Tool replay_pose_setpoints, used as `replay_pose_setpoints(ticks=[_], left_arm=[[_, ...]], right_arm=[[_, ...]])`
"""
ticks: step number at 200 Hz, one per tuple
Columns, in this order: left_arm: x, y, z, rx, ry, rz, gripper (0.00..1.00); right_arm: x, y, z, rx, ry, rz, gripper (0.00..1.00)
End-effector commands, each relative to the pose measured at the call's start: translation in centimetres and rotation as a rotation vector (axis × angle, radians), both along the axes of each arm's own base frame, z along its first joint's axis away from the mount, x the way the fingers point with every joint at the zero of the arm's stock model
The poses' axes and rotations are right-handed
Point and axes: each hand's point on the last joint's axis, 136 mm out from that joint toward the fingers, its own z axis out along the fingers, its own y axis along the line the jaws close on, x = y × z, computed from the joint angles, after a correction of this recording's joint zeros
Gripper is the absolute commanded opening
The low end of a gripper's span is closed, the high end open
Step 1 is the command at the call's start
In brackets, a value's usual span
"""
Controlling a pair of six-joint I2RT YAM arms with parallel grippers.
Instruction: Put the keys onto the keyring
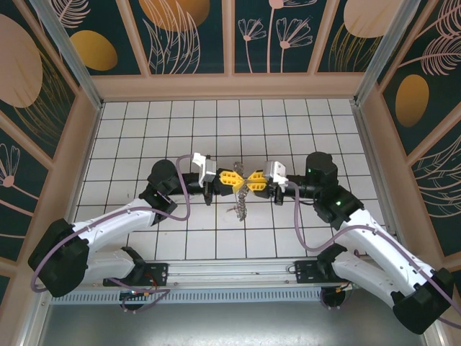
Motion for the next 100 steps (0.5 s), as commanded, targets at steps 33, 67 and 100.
replay_pose_setpoints(ticks=[33, 67, 100], left_arm=[[-0.57, 0.01, 1.44, -0.052, -0.037, -0.028, 0.0], [-0.46, -0.12, 1.24, -0.055, -0.027, -0.03, 0.0], [-0.55, -0.27, 0.92, -0.052, -0.017, -0.04, 0.0]], right_arm=[[-0.86, 1.31, 1.18, 0.026, -0.039, 0.067, 0.14], [-0.94, 1.61, 0.92, 0.004, -0.05, 0.062, 0.17], [-0.82, 1.6, 1.0, 0.0, -0.067, 0.038, 0.08]])
